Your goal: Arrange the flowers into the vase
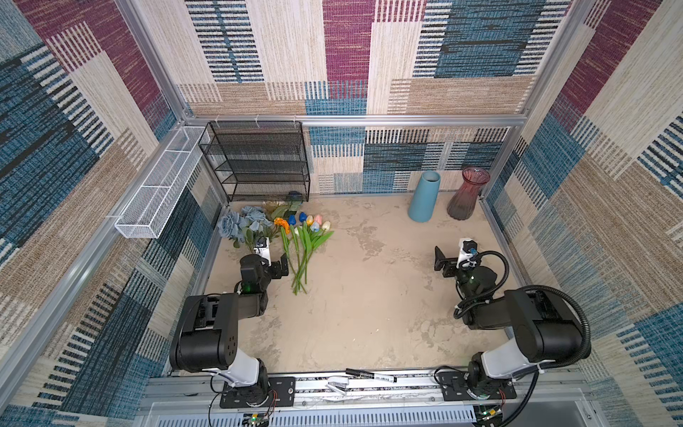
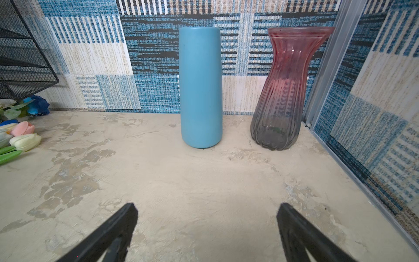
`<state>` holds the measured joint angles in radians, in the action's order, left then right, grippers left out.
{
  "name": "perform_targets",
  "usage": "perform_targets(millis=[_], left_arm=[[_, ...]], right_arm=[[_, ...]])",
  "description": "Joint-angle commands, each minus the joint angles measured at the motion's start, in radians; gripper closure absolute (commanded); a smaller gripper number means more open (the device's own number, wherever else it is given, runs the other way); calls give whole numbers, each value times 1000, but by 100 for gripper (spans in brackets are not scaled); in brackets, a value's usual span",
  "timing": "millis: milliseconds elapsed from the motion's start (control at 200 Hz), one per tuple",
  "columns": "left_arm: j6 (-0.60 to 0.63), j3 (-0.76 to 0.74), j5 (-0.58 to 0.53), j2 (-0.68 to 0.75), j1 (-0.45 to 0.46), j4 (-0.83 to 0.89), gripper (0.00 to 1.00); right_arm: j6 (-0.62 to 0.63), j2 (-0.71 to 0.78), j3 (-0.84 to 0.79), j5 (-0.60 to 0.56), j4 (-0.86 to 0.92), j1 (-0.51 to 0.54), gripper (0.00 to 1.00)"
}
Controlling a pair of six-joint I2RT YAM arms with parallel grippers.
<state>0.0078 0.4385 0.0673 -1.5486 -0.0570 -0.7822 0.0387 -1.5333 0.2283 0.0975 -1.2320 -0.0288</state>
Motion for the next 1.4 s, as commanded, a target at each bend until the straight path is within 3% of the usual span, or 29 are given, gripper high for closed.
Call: perform_targets(millis=[0, 90, 140, 220, 286, 396, 571, 822, 932, 1057, 1393], left_arm=[[0, -1, 34, -1, -3, -25, 1], [1, -9, 14, 12, 3, -37, 1], [5, -15, -20, 62, 15, -12, 1], [43, 0, -185, 230, 92, 140, 3], [-3, 59, -307, 372, 176, 331, 5], [-78, 191, -252, 428, 285, 454, 7], [-55, 403, -115, 314, 418, 535, 4], [-21, 447, -67, 256, 479, 535, 3], [-35, 413, -64, 290, 481, 534, 3], [-35, 373, -79, 320, 483, 532, 2], [6, 320, -116, 364, 483, 505, 1]], right_arm=[[-10, -1, 5, 10, -9, 0, 0], [-10, 6, 1, 1, -16, -1, 0], [-21, 42, 38, -27, 79, -1, 0], [-63, 165, 169, -61, 404, 0, 0], [-157, 252, 219, -54, 501, 0, 0], [-164, 287, 279, 41, 508, -1, 0], [-97, 106, 427, 148, 459, -1, 0], [-41, -189, 687, 337, 386, 0, 0], [-35, -275, 815, 329, 470, -2, 0], [-46, -356, 923, 214, 510, -2, 0], [-34, -555, 1250, 173, 727, -1, 0]])
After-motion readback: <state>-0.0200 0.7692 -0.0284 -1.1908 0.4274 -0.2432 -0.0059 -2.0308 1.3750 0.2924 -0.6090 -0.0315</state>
